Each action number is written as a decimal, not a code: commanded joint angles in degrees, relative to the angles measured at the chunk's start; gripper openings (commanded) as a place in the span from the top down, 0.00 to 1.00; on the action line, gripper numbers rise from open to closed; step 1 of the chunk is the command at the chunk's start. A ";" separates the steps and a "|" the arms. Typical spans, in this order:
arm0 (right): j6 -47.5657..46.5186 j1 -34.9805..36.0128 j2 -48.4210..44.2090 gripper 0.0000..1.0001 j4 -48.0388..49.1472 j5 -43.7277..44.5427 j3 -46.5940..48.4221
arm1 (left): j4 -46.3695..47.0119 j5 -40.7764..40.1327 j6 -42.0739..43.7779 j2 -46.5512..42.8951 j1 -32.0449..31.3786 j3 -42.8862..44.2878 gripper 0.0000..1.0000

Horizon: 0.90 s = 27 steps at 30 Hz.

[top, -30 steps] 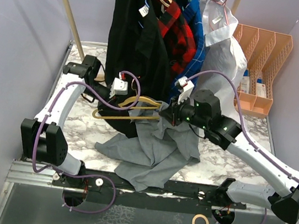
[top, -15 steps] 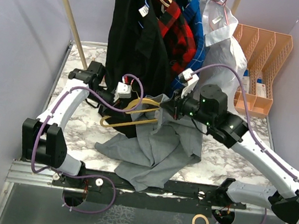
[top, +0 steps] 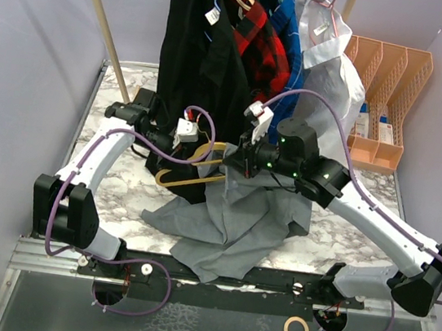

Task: Place the shirt on the hanger
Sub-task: Hang the shirt on the hanger.

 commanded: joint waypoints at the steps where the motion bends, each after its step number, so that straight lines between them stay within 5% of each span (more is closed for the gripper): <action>1: 2.14 2.67 0.87 0.99 5.73 -6.20 -1.48 | 2.55 2.79 -2.62 -0.45 -2.84 1.73 1.00; 13: 0.95 5.07 7.18 0.99 3.34 -7.93 9.81 | 8.97 1.46 -7.83 -2.65 -4.22 -1.82 1.00; 22: 0.41 5.68 2.78 0.93 3.08 -2.44 1.89 | 9.10 0.18 -6.85 -3.86 -4.26 -1.24 1.00; 24: -0.07 5.68 1.15 0.69 2.76 -1.80 0.97 | 9.11 0.79 -6.71 -4.02 -4.23 -1.42 1.00; 26: -1.59 5.75 -0.76 0.16 1.59 0.16 1.57 | 9.07 1.32 -6.56 -4.04 -4.25 -1.54 1.00; 27: -3.00 5.74 -1.79 0.13 0.38 1.09 2.36 | 9.05 1.39 -6.56 -4.01 -4.26 -1.62 1.00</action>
